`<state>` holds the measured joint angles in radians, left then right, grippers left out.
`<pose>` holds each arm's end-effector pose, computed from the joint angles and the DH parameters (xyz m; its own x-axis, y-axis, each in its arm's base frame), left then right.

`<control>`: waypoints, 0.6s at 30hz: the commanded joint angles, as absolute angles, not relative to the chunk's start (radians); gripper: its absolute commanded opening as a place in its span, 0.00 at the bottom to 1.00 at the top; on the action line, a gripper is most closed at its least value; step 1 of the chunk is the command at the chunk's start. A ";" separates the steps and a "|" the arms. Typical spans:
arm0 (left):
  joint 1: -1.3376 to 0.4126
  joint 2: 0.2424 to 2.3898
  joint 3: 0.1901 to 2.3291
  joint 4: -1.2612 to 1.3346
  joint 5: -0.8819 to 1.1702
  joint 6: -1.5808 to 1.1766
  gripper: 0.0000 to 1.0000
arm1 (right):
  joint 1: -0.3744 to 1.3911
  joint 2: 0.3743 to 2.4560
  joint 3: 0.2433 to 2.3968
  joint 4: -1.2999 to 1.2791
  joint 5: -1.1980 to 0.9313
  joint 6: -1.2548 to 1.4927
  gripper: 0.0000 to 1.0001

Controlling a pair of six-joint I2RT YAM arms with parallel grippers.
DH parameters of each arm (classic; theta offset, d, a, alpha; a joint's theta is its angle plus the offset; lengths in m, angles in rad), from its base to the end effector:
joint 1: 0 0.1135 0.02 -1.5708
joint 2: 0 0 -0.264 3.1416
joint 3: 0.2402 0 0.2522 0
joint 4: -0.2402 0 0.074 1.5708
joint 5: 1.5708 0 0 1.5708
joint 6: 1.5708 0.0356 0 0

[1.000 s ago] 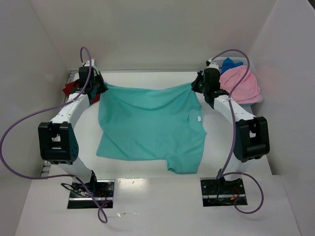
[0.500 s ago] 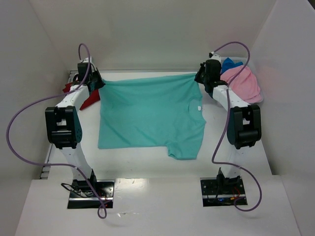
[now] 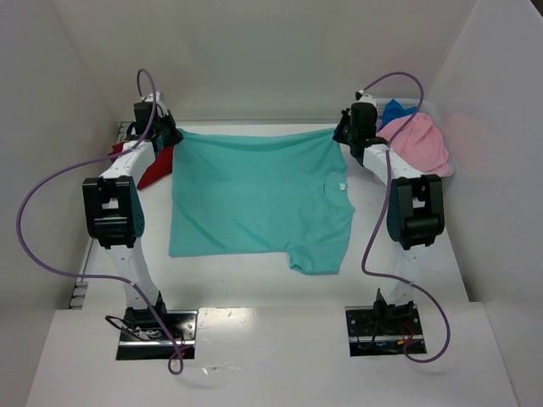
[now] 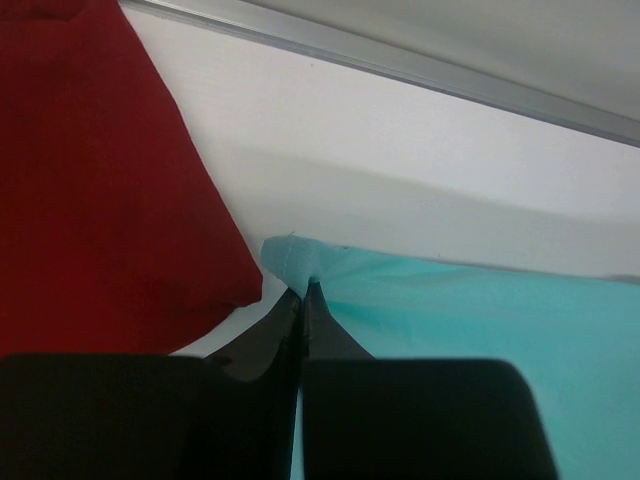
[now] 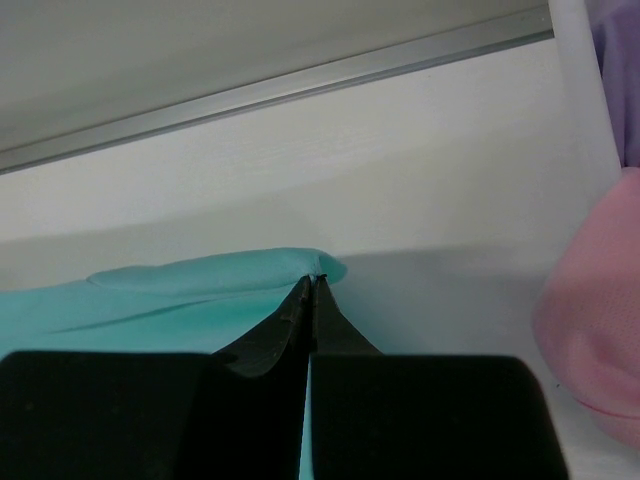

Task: Fold and stack the t-shirts
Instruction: Flatten out the tshirt

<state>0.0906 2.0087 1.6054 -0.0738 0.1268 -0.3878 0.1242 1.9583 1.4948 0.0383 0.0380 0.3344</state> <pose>0.4764 0.0388 0.2614 -0.4317 -0.4159 -0.8004 -0.1524 0.9082 -0.3897 0.4621 0.0563 0.2569 -0.4160 0.2786 -0.8656 0.0499 0.9575 0.2842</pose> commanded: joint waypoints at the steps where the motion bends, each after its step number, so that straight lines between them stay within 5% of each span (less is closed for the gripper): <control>1: 0.100 2.029 1.654 -0.005 0.161 -0.331 0.00 | 0.114 1.977 1.559 0.091 0.035 0.302 0.00; 18: 0.109 1.845 1.436 -0.103 0.183 -0.285 0.00 | 0.114 1.799 1.339 0.071 -0.014 0.333 0.00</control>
<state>0.0917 1.9102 1.4590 -0.1066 0.1665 -0.3138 0.1242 1.8915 1.3941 0.0406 -0.0158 0.3275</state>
